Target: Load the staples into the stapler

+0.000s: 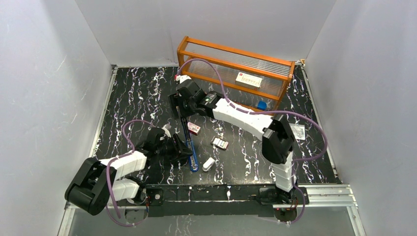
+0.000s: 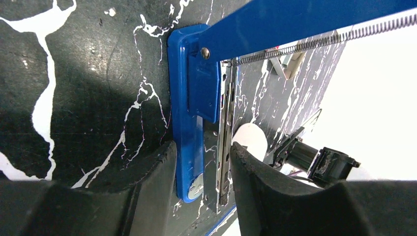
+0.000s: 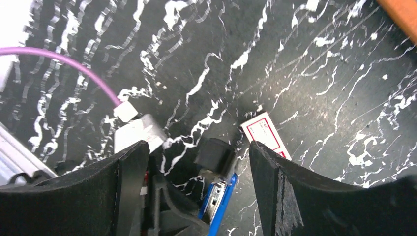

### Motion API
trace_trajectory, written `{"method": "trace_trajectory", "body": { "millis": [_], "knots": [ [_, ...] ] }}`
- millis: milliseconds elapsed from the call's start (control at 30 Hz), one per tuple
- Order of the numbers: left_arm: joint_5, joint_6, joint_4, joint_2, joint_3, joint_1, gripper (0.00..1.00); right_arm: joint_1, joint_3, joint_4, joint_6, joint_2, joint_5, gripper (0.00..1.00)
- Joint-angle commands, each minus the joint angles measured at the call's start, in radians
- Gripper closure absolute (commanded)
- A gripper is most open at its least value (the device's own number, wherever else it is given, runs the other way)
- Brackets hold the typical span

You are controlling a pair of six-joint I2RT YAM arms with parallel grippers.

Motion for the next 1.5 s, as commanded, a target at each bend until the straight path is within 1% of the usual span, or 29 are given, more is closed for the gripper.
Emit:
{"method": "trace_trajectory", "body": {
  "millis": [0,100,200,367,400,467,567,633,667,733,800,900,1000,1033,1100,1200,1367,1467],
  "knots": [
    [-0.106,0.069,-0.19,0.023,0.008,-0.004,0.56,-0.011,-0.027,0.089,-0.027,-0.115,-0.004,0.16],
    [-0.117,0.075,-0.212,0.031,0.018,-0.003,0.54,-0.015,-0.059,0.091,-0.018,-0.155,0.016,0.16],
    [-0.129,0.072,-0.24,0.002,0.026,-0.004,0.5,-0.017,-0.092,0.097,-0.013,-0.205,0.034,0.16],
    [-0.155,0.08,-0.327,-0.12,0.064,-0.002,0.36,-0.024,-0.185,0.072,0.017,-0.326,0.091,0.16],
    [-0.159,0.082,-0.349,-0.146,0.075,-0.001,0.32,-0.027,-0.205,0.043,0.04,-0.352,0.111,0.17],
    [-0.165,0.093,-0.415,-0.203,0.098,-0.001,0.28,-0.036,-0.249,-0.047,0.085,-0.406,0.144,0.17],
    [-0.192,0.098,-0.5,-0.301,0.12,0.001,0.25,-0.043,-0.384,-0.141,0.151,-0.53,0.206,0.17],
    [-0.218,0.089,-0.54,-0.369,0.12,0.002,0.24,-0.044,-0.477,-0.201,0.223,-0.604,0.231,0.17],
    [-0.231,0.086,-0.554,-0.403,0.121,0.004,0.23,-0.045,-0.512,-0.234,0.262,-0.625,0.231,0.19],
    [-0.26,0.085,-0.579,-0.465,0.131,0.005,0.22,-0.039,-0.573,-0.294,0.358,-0.651,0.216,0.27],
    [-0.287,0.101,-0.589,-0.502,0.148,0.006,0.21,-0.01,-0.647,-0.293,0.462,-0.672,0.229,0.3],
    [-0.32,0.143,-0.615,-0.532,0.183,0.006,0.2,0.078,-0.731,-0.258,0.618,-0.677,0.267,0.3],
    [-0.331,0.161,-0.644,-0.544,0.21,0.006,0.2,0.145,-0.759,-0.25,0.782,-0.638,0.279,0.29],
    [-0.322,0.153,-0.668,-0.544,0.226,0.006,0.2,0.17,-0.758,-0.264,0.833,-0.623,0.29,0.29],
    [-0.246,0.146,-0.704,-0.542,0.249,0.006,0.2,0.212,-0.744,-0.314,0.928,-0.59,0.306,0.28],
    [-0.183,0.118,-0.714,-0.562,0.225,0.006,0.2,0.245,-0.719,-0.35,1.007,-0.539,0.301,0.28],
    [-0.185,0.12,-0.697,-0.583,0.208,0.006,0.19,0.278,-0.699,-0.356,1.1,-0.487,0.316,0.23],
    [-0.171,0.127,-0.697,-0.565,0.227,0.006,0.19,0.278,-0.724,-0.312,1.123,-0.489,0.315,0.24]
  ]
}}
